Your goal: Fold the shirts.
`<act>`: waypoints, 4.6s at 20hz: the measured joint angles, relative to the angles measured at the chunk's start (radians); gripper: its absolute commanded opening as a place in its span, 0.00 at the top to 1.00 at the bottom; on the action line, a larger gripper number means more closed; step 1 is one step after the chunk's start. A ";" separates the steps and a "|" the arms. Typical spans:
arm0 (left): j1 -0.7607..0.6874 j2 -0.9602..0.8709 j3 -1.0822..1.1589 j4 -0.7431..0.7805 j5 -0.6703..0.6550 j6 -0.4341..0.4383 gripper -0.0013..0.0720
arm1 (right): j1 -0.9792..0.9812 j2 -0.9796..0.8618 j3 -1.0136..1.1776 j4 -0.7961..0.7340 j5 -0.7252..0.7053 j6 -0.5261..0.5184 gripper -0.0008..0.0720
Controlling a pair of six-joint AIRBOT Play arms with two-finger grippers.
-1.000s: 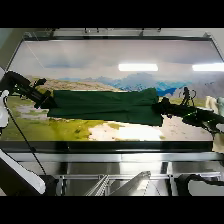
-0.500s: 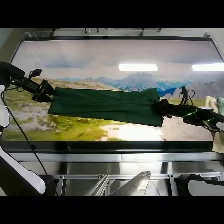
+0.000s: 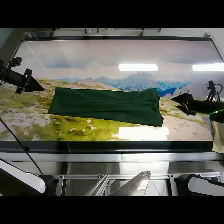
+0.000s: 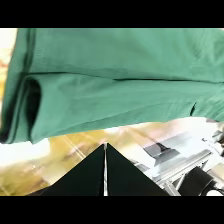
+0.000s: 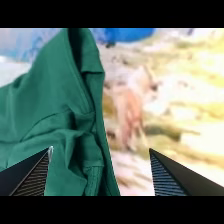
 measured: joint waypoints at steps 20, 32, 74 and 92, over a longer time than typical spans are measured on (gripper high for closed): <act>-0.662 -0.195 0.000 0.083 -0.248 -0.020 0.96 | 0.262 -0.185 0.068 0.158 0.104 0.031 0.96; -0.937 -0.197 0.106 -0.028 -0.398 -0.015 0.96 | 0.071 -0.117 0.262 0.216 0.521 0.039 0.96; -0.189 0.835 -0.809 -0.204 -0.270 0.373 0.96 | 0.760 -0.345 0.611 -0.200 0.125 0.444 0.27; -0.164 0.849 -0.809 -0.230 -0.221 0.382 0.96 | 0.829 -0.521 0.580 0.011 0.092 0.408 0.96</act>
